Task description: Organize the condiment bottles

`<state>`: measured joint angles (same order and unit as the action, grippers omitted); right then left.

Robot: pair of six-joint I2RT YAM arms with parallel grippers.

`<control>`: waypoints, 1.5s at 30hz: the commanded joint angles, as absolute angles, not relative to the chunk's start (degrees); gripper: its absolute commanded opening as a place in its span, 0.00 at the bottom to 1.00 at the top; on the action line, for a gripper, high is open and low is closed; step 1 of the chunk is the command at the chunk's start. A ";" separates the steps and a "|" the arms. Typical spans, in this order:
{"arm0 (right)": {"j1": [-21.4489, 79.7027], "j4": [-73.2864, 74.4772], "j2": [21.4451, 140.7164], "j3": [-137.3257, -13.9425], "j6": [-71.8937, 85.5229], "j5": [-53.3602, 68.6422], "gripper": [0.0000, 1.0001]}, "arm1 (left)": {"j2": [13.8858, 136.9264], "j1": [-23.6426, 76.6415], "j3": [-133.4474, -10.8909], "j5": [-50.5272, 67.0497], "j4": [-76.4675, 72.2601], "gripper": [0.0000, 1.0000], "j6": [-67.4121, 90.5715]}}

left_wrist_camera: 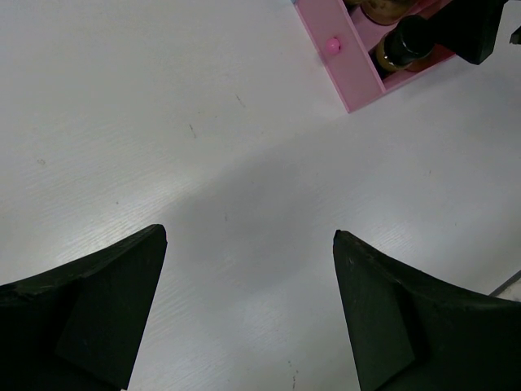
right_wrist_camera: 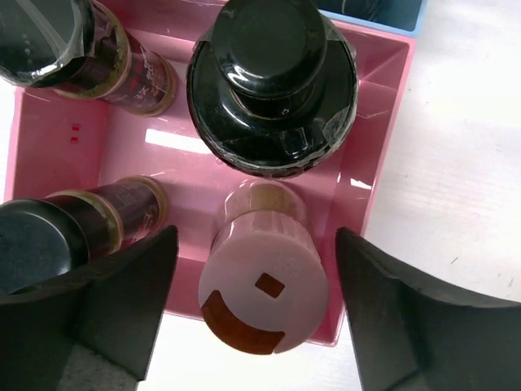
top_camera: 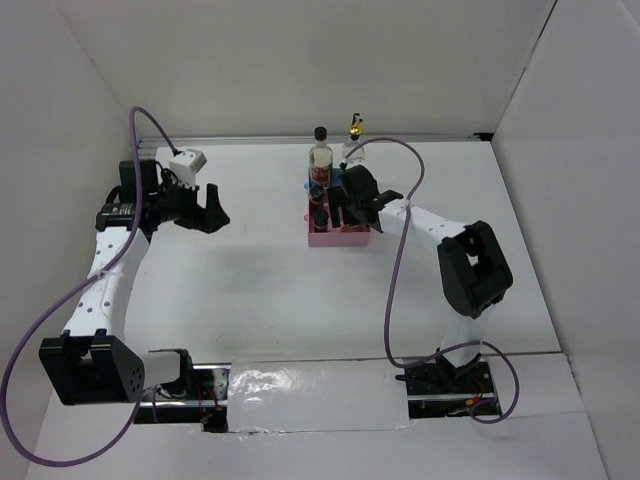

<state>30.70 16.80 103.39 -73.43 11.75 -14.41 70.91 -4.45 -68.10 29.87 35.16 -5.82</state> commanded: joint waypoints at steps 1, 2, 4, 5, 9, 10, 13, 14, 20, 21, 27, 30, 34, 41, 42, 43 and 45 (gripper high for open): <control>30.50 14.41 101.96 -73.39 11.95 -14.68 0.88 | 69.26 -4.83 -67.77 31.55 34.19 0.96 -5.54; 30.41 14.50 101.26 -73.30 11.87 -14.76 0.94 | 69.00 -4.75 -67.76 31.55 34.10 0.96 -5.54; 30.23 14.76 100.38 -73.39 11.95 -14.77 0.98 | 69.08 -4.83 -67.76 31.64 34.02 0.96 -5.54; 29.97 15.20 99.24 -73.48 11.95 -15.03 1.00 | 69.00 -4.75 -67.85 31.73 34.01 0.96 -5.54; 28.04 16.17 94.58 -73.56 11.87 -14.33 1.00 | 68.64 -4.75 -68.03 31.64 34.19 0.96 -5.80; 27.69 16.87 93.27 -73.56 11.69 -14.24 1.00 | 68.56 -4.75 -68.03 31.55 34.19 0.96 -5.89; 24.71 19.50 88.08 -73.21 11.08 -13.98 1.00 | 67.77 -4.75 -67.85 31.11 34.19 0.96 -5.89; 22.52 20.29 85.54 -72.86 10.99 -13.54 1.00 | 67.15 -4.83 -67.76 31.29 34.28 0.96 -5.98; 9.97 30.38 77.18 -65.15 18.97 -15.90 1.00 | 63.55 -6.06 -61.71 31.30 34.10 0.96 -8.26; 7.58 31.63 76.65 -64.08 20.72 -14.69 1.00 | 61.89 -6.24 -60.39 30.68 33.93 0.96 -9.04; -8.08 31.38 69.71 -52.30 25.39 2.19 1.00 | 54.86 -7.29 -51.61 26.11 34.10 0.98 -13.35; -8.96 33.74 68.82 -50.71 26.98 2.28 1.00 | 52.21 -7.38 -47.48 25.66 34.63 0.99 -15.02; -8.62 39.62 70.05 -52.64 25.40 4.39 1.00 | 49.57 -7.29 -42.37 23.73 32.26 0.99 -13.98; -7.56 43.51 64.79 -49.93 24.00 5.97 1.00 | 47.38 -7.47 -38.76 25.75 30.50 0.99 -13.54; -7.47 43.59 63.56 -48.70 23.99 6.06 1.00 | 47.46 -7.47 -38.93 25.75 30.32 0.99 -13.45; -7.47 43.33 61.28 -48.17 24.17 5.98 1.00 | 47.55 -7.47 -39.20 26.62 30.58 0.99 -13.53; -7.30 42.81 59.60 -47.38 24.79 6.32 1.00 | 47.72 -7.47 -39.37 27.68 30.50 0.99 -13.97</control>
